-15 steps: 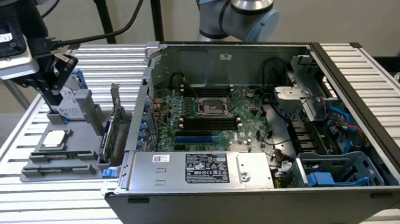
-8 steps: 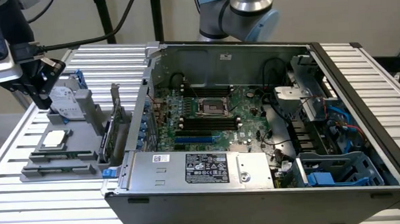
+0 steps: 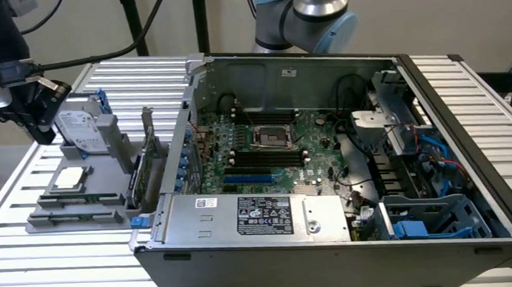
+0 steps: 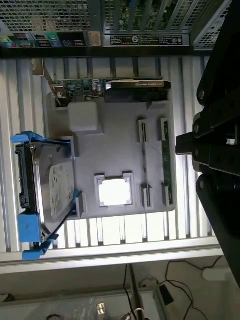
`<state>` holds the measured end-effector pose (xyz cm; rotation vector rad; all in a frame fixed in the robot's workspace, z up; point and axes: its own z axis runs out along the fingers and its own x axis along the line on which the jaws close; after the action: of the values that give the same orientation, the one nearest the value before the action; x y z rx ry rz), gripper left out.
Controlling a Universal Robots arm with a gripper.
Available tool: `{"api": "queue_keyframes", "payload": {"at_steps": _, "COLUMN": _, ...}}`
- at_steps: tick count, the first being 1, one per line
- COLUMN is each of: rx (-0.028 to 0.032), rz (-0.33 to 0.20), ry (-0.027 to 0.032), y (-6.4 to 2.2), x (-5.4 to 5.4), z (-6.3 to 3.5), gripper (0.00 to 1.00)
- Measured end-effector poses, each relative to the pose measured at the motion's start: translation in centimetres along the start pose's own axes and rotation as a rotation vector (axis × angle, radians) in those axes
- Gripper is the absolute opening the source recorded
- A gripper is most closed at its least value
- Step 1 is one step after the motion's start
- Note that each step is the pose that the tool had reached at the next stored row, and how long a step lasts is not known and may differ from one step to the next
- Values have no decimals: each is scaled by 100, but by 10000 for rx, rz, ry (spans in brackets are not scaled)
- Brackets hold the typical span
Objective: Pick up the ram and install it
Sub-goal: 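Reach for the ram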
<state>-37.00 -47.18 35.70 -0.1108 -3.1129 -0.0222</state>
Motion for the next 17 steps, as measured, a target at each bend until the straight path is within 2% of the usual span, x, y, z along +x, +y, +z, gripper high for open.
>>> {"api": "queue_keyframes", "payload": {"at_steps": 5, "rx": 31, "rz": -286, "ry": 32, "y": -4, "x": 14, "z": 13, "gripper": 11}}
{"api": "queue_keyframes", "payload": {"at_steps": 13, "rx": 68, "rz": -1647, "ry": 46, "y": -4, "x": 14, "z": 35, "gripper": 11}}
{"api": "queue_keyframes", "payload": {"at_steps": 15, "rx": 73, "rz": -1763, "ry": 16, "y": -5, "x": 23, "z": 48, "gripper": 11}}
{"api": "queue_keyframes", "payload": {"at_steps": 17, "rx": 74, "rz": -1793, "ry": -64, "y": -10, "x": 52, "z": 63, "gripper": 11}}
